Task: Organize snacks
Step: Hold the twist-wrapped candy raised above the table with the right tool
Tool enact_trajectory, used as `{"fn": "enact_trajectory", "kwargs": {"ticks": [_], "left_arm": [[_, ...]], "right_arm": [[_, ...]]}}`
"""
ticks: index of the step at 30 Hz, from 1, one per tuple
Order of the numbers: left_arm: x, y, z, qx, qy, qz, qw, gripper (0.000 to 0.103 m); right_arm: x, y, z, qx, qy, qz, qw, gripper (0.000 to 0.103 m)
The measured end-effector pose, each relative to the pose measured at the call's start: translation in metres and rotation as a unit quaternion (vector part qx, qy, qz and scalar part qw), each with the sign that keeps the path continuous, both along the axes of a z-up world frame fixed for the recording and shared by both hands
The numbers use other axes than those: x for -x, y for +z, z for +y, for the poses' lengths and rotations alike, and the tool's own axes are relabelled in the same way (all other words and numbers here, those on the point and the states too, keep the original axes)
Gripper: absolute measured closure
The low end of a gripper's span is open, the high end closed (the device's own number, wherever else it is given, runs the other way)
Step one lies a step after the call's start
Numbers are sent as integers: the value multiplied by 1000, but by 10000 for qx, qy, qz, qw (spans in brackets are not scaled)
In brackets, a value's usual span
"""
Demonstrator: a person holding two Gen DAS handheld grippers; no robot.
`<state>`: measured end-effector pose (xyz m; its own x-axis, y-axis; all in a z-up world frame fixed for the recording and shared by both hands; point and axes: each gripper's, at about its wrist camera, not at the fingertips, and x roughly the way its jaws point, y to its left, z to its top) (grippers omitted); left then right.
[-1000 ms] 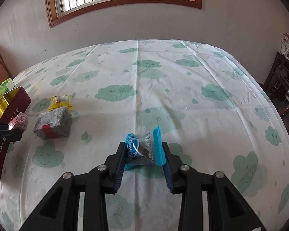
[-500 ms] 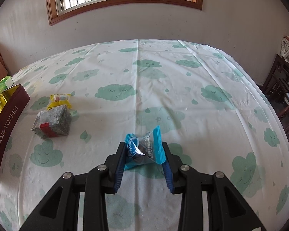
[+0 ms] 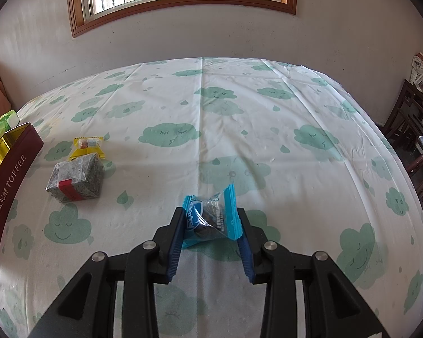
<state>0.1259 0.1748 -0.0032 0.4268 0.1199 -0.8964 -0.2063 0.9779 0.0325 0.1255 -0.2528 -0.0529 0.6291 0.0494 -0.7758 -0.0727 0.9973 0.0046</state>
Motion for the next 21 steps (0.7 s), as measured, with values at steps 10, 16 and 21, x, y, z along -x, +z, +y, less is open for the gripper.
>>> {"fn": "enact_trajectory", "kwargs": {"ticks": [10,16,21], "left_arm": [[-3,-20,5,19,62,141,9999,71],[-2,-24,5,-75,51,142,9999,71],[-2,-24,5,-117,100,130,9998,68]], "right_arm": [[0,0,0,13,2,1,10000,67],[0,0,1,16,1,1,10000,67],[0,0,0,18,1,1,10000,67]]}}
